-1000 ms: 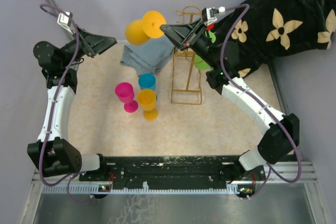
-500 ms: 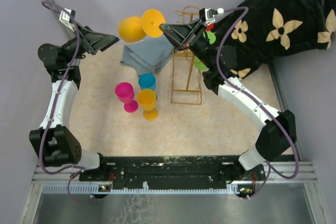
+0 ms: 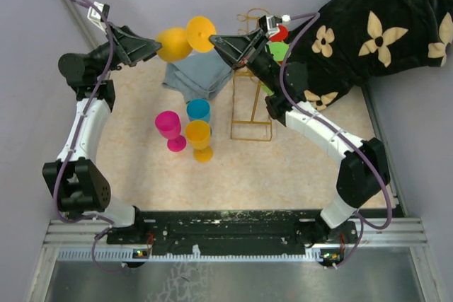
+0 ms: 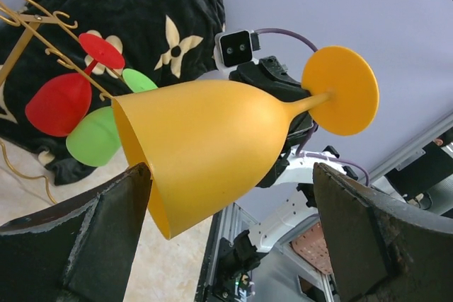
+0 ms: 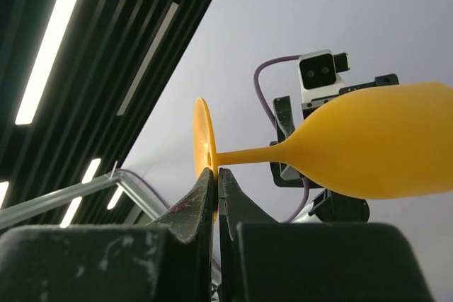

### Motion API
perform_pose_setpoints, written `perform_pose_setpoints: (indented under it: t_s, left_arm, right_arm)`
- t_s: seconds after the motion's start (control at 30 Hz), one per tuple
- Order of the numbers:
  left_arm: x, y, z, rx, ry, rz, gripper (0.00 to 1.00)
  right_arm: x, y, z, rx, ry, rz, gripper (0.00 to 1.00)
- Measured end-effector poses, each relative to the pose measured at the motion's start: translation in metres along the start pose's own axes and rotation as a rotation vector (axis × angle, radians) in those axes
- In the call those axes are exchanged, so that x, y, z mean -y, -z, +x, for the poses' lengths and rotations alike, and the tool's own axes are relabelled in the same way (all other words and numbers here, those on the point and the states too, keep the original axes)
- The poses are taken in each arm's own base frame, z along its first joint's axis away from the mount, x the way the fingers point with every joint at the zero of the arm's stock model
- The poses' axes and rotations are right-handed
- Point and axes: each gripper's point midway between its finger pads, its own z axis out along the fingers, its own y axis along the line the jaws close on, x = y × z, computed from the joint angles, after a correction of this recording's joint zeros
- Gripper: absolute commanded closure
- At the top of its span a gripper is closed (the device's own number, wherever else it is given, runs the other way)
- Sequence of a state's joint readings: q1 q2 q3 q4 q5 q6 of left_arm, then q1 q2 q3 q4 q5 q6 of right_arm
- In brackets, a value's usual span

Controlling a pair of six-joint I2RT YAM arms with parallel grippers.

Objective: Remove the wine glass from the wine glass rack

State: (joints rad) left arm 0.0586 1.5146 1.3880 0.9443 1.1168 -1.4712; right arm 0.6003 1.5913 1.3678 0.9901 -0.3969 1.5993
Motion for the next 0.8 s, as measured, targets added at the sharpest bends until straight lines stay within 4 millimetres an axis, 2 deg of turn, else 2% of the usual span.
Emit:
perform_pose_setpoints:
  t_s: [0.17,0.23,0.43,0.57,0.67,0.73,0.8]
  left_arm:
    - [0.006,-0.003,0.004,-0.013,0.009,0.017,0.06]
    - [0.012,-0.003,0.006,-0.021,0.01,0.025,0.12]
    - [0.035,-0.002,0.007,-0.026,-0.022,0.041,0.53]
    - [0.049,-0.001,0.008,-0.027,-0.033,0.048,0.75]
    - [0.066,0.0,0.009,-0.025,-0.051,0.063,0.96]
    - [0.081,-0.001,0.011,-0.031,-0.074,0.081,1.0]
    - [0.089,-0.001,0.012,-0.037,-0.094,0.092,1.0]
  right_arm:
    - [0.005,0.0,0.0,0.0,-0.014,-0.013,1.0]
    - [0.006,0.0,0.0,0.0,-0.021,-0.021,1.0]
    - [0.006,0.001,-0.003,0.003,-0.06,-0.095,1.0]
    - [0.003,0.005,-0.01,0.009,-0.085,-0.13,1.0]
    - [0.013,0.009,-0.017,0.009,-0.108,-0.122,1.0]
    - [0.027,0.011,-0.02,0.003,-0.138,-0.102,1.0]
    - [0.034,0.01,-0.02,-0.007,-0.164,-0.1,0.86]
